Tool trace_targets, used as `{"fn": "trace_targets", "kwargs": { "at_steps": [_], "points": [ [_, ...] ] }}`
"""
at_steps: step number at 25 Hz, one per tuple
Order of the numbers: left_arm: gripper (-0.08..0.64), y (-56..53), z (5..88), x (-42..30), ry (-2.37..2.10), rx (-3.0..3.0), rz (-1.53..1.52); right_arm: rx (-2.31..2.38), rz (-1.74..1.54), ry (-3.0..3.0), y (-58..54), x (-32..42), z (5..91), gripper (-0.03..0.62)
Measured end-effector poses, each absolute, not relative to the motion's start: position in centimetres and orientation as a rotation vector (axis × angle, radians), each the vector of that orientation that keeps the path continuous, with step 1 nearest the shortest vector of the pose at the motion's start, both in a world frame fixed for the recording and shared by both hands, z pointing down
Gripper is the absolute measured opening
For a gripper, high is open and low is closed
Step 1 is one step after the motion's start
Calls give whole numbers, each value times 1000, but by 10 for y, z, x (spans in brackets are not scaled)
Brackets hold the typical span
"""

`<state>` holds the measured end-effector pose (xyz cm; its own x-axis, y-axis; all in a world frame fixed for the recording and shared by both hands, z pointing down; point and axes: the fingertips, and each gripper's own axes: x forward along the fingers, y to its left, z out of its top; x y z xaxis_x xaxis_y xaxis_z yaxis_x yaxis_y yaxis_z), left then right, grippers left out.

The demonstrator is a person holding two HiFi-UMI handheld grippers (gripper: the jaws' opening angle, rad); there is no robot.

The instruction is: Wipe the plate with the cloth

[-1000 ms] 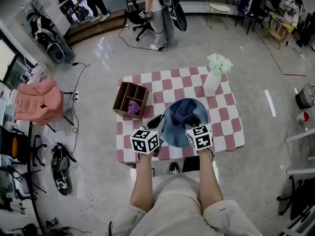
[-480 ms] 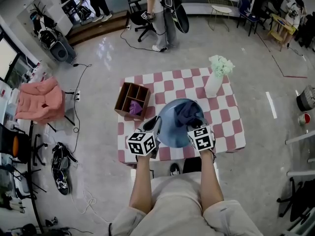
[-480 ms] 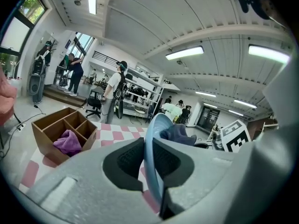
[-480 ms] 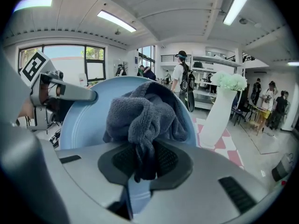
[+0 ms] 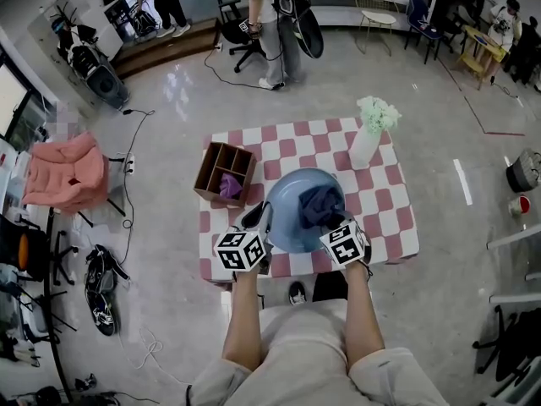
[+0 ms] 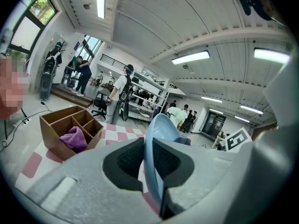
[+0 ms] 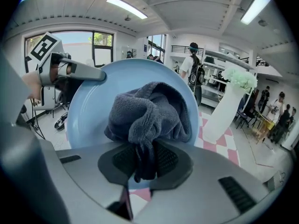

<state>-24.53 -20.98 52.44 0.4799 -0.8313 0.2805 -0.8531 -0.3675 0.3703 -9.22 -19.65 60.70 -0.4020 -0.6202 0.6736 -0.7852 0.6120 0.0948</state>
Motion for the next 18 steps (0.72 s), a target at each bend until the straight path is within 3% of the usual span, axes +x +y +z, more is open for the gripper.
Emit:
{"fn": "trace_targets", "kwargs": {
  "at_steps": [18],
  "points": [
    [38, -215, 525, -240, -1387, 2222, -28, 739, 222, -2230, -161, -139, 607, 69]
  ]
}}
